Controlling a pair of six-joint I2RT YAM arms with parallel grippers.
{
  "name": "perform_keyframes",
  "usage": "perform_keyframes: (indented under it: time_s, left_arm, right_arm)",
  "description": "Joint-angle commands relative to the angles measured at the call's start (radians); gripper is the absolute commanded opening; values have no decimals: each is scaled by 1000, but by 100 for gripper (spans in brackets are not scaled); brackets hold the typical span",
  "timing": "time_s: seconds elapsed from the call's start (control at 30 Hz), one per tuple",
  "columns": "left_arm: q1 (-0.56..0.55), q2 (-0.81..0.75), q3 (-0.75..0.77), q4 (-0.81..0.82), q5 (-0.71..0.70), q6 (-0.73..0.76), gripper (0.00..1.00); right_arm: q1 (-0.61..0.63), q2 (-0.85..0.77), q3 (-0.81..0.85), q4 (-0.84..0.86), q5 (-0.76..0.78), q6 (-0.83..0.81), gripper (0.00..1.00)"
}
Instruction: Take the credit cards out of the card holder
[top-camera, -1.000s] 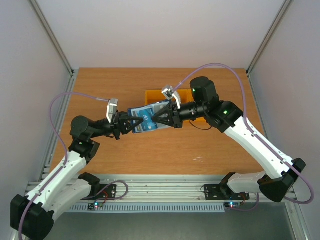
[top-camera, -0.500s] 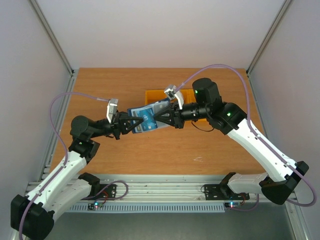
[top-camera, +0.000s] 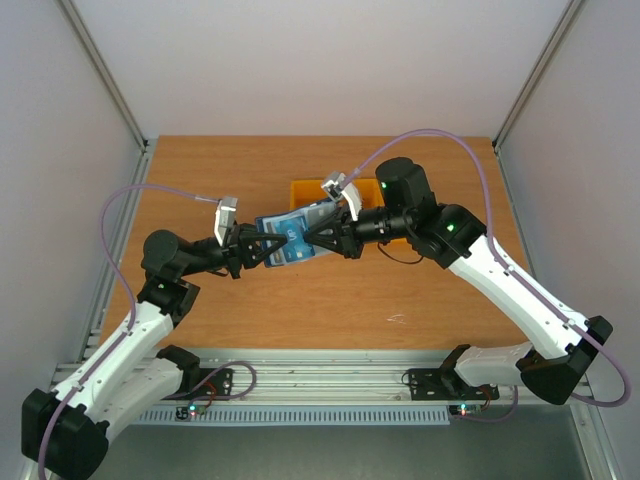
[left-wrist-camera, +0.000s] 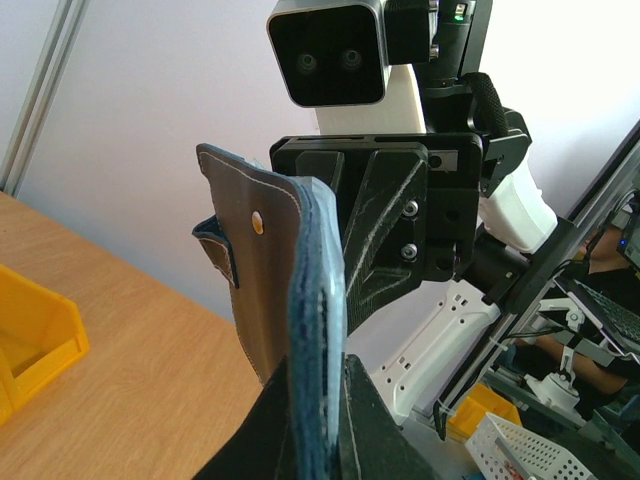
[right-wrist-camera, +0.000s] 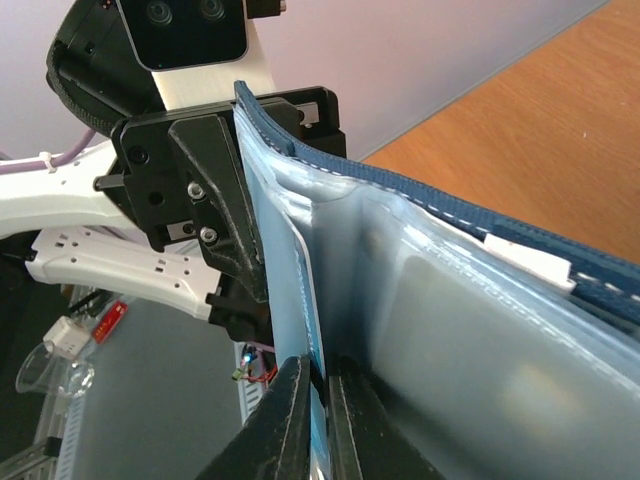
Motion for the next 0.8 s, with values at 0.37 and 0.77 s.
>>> perform_keyframes:
  time_s: [0.37,0.77]
  left_arm:
    - [-1,1,8,63,13,18,0]
    - [-2,-3,6,49,9,9,10]
  right_arm:
    - [7,31,33,11,10,-19,2]
    - [-28,-53,-3,15,10,-9,1]
